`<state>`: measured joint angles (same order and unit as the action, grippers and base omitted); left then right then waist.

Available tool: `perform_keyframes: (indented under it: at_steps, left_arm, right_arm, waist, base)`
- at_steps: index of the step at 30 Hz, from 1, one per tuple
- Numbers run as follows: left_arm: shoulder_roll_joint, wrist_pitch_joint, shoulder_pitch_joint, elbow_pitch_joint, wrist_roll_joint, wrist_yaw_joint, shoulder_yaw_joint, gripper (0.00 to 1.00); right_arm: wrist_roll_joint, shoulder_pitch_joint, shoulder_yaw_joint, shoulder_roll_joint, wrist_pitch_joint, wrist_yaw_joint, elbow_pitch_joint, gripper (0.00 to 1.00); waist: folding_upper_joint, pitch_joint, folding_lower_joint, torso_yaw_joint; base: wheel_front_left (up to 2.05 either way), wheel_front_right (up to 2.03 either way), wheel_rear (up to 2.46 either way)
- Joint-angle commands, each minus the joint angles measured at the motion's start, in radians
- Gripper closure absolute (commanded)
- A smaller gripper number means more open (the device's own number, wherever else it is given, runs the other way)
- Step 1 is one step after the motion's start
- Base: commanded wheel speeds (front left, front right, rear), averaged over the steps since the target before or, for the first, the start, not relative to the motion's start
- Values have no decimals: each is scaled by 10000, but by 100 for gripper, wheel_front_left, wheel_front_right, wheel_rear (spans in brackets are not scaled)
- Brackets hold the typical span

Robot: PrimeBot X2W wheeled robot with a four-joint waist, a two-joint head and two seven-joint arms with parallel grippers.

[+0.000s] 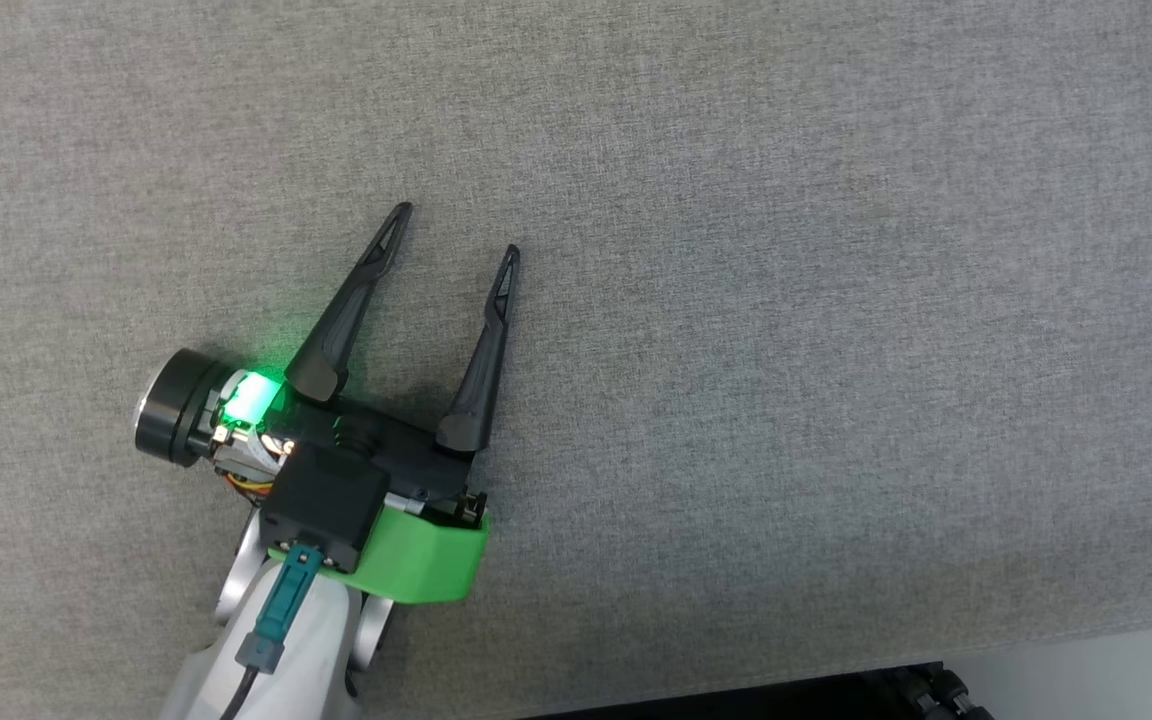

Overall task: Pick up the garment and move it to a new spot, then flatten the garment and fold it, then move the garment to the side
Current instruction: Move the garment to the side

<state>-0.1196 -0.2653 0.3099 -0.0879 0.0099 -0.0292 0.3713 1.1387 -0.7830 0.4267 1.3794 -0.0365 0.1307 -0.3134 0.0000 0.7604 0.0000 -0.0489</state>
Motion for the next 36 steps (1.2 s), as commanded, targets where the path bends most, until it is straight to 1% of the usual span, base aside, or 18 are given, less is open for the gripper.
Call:
perform_keyframes:
  at_steps: [1,2,3,4,7,9,11,12,16,18,19,24,27,32,36]
  left_arm:
    - [-51,25,278,338,-47,24,16,0]
    - [-44,25,298,347,-59,36,33,0]
    - [-38,25,304,356,-71,51,41,0]
    - [-25,25,304,361,-77,49,55,0]
    - [-3,25,272,400,-129,76,87,0]
    - [22,25,229,400,-167,97,105,0]
    - [48,24,170,395,-190,111,114,0]
    - [59,24,115,381,-208,140,98,0]
    - [151,19,-245,398,-329,259,18,0]
    - [217,16,-450,435,-448,320,-58,0]
    - [252,16,-588,464,-508,385,-132,0]
    - [424,15,-1337,663,-863,616,-627,0]
    - [519,15,-1828,839,-954,765,-883,0]
    - [603,15,-2537,901,-1167,893,-1341,0]
    - [649,15,-3041,884,-1335,1011,-1770,0]
  right_arm:
    - [-378,-106,-68,58,-166,0,-174,51]
    - [-657,-222,-135,12,-298,-2,-384,52]
    - [-904,-285,-178,-52,-367,-7,-568,13]
    - [-1134,-335,-200,-181,-419,-5,-760,0]
    - [-1862,-516,-217,-492,-379,-5,-1274,0]
    - [-2627,-755,-324,-656,-487,-7,-1696,0]
    - [-3402,-966,-484,-1088,-596,-7,-2188,0]
    - [-3965,-1088,-534,-1332,-718,-7,-2371,0]
    - [-5056,-1306,-820,-2916,-1525,-7,-2545,0]
    - [-5256,-1123,-958,-3718,-1841,-7,-2513,0]
    - [-5270,-960,-941,-4239,-1956,-7,-2449,0]
    - [-5753,-133,-624,-6190,-2251,-7,-2166,0]
    - [-6070,614,-738,-7434,-2280,-7,-1999,0]
    - [-6640,1998,-963,-9009,-2285,-7,-1421,0]
    - [-7288,3105,-1495,-10270,-2286,-7,-710,0]
  waist:
    - [0,7,0,51]
    - [0,-2,0,82]
    - [0,-15,0,105]
    - [0,-39,0,138]
    - [0,-169,0,204]
    - [0,-307,0,249]
    - [0,-506,0,297]
    - [0,-634,0,314]
    - [0,-1348,0,366]
    - [0,-1808,0,394]
    - [0,-2075,0,404]
    - [0,-3337,0,474]
    - [0,-4177,0,563]
    - [0,-5190,0,671]
    - [0,-5791,0,664]
  base:
    - [0,0,0]
    - [0,0,0]
    - [0,0,0]
    - [0,0,0]
    - [0,0,0]
    - [0,0,0]
    - [0,0,0]
    - [0,0,0]
    - [0,0,0]
    - [0,0,0]
    - [0,0,0]
    - [0,0,0]
    - [0,0,0]
    - [0,0,0]
    - [0,0,0]
